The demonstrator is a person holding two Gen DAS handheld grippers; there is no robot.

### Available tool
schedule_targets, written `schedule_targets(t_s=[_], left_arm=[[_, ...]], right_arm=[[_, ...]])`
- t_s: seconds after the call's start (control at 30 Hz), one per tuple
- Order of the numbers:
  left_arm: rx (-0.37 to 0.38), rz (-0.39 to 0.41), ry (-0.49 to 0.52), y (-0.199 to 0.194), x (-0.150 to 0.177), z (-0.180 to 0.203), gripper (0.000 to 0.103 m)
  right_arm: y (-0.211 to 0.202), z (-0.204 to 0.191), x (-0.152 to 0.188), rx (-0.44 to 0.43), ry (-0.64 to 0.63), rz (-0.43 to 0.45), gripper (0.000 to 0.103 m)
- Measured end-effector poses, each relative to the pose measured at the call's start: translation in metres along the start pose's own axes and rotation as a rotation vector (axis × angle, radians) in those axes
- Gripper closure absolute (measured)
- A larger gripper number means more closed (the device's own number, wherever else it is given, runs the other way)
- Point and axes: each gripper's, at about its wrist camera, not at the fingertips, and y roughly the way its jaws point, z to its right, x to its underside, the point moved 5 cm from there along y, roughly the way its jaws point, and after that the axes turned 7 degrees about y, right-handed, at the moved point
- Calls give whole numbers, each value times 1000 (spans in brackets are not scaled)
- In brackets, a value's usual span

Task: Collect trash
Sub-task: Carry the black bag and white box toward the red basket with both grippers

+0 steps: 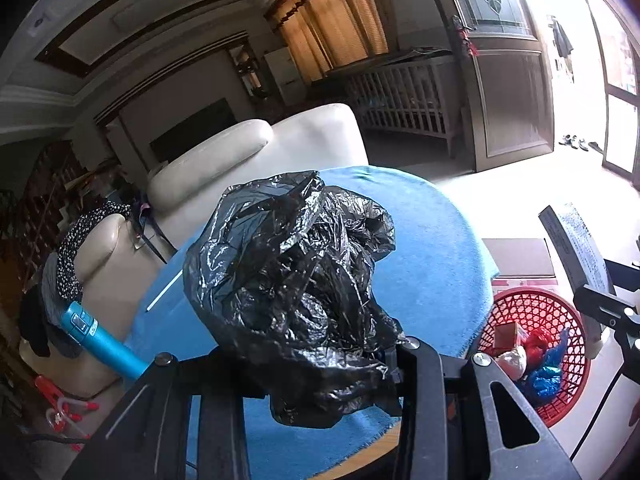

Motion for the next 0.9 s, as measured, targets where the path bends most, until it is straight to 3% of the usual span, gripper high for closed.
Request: schedule_targets(t_s=[0.33, 0.9], left_arm=[[18, 14, 64, -7, -10, 28, 64], [43, 13, 101, -13, -12, 42, 64]], right_arm=[[-17, 33, 1, 21, 51, 26, 55], [-25, 38, -2, 7, 79, 31, 55]])
